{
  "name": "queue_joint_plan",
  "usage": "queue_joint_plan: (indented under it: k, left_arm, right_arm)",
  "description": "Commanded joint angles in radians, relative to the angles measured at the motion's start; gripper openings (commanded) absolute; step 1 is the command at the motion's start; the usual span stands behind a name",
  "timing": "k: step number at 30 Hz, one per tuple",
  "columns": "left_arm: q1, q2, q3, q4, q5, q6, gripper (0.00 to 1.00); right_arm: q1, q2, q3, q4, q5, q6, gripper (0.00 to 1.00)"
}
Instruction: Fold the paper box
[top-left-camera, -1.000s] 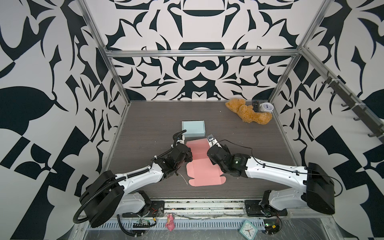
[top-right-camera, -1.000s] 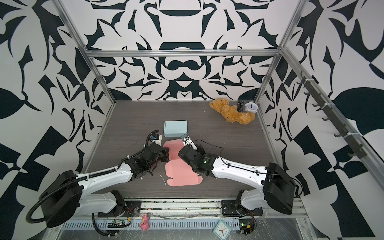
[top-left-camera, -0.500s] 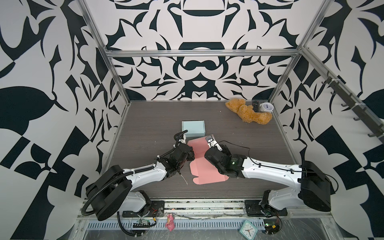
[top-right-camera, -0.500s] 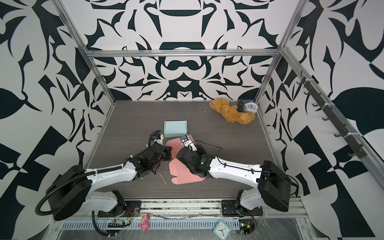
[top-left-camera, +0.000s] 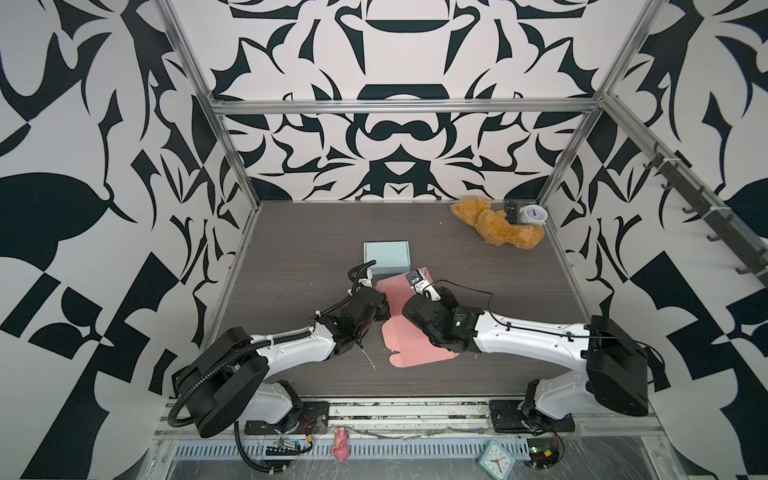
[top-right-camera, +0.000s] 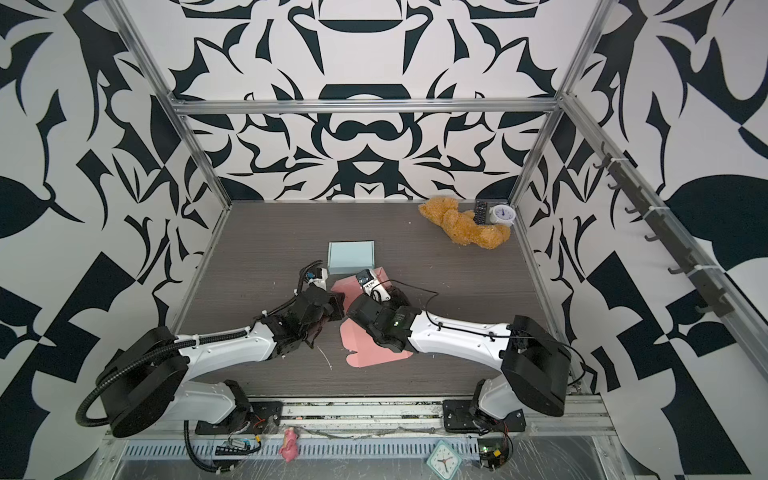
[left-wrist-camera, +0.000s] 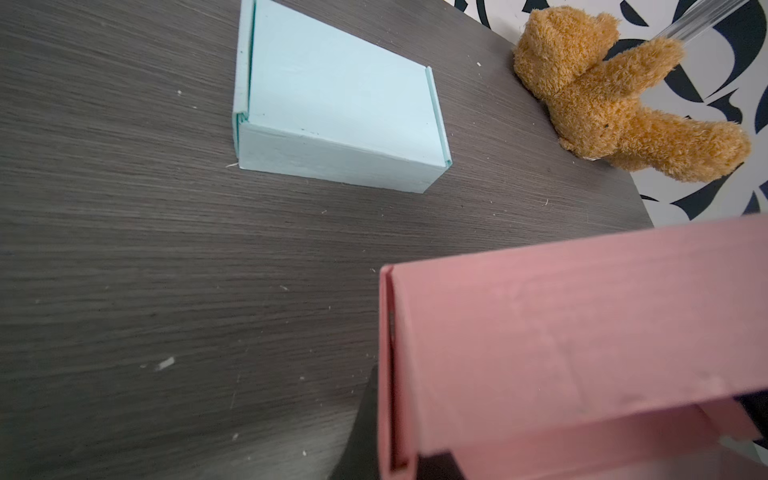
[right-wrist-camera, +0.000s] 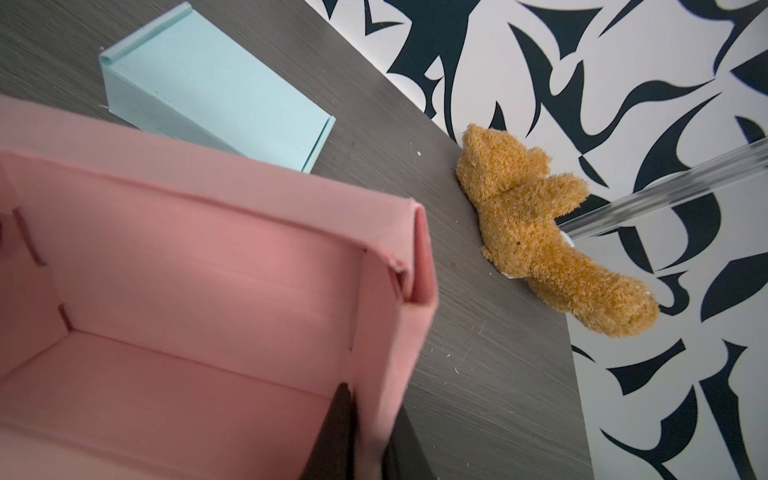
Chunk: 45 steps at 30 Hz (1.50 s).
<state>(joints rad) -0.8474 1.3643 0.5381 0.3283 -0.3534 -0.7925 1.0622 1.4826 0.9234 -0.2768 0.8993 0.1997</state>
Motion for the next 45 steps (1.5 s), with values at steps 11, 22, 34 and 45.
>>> queue_joint_plan:
  k: [11,22,34,45]
  left_arm:
    - [-0.001,0.013,0.008,0.028,0.006,-0.021,0.0]
    - [-0.001,-0.008,-0.001,0.034,0.007,-0.026,0.0]
    - [-0.001,-0.039,-0.006,0.023,0.006,-0.037,0.0]
    - [-0.001,-0.024,-0.011,0.03,-0.008,-0.037,0.0]
  right_arm:
    - [0.004,0.073,0.086,-0.048,0.104,-0.009,0.15]
    - [0.007,0.13,0.135,-0.071,0.145,-0.026,0.04]
    - [0.024,0.164,0.167,-0.097,0.179,-0.008,0.04]
    - [0.027,0.109,0.125,-0.044,0.151,0.012,0.1]
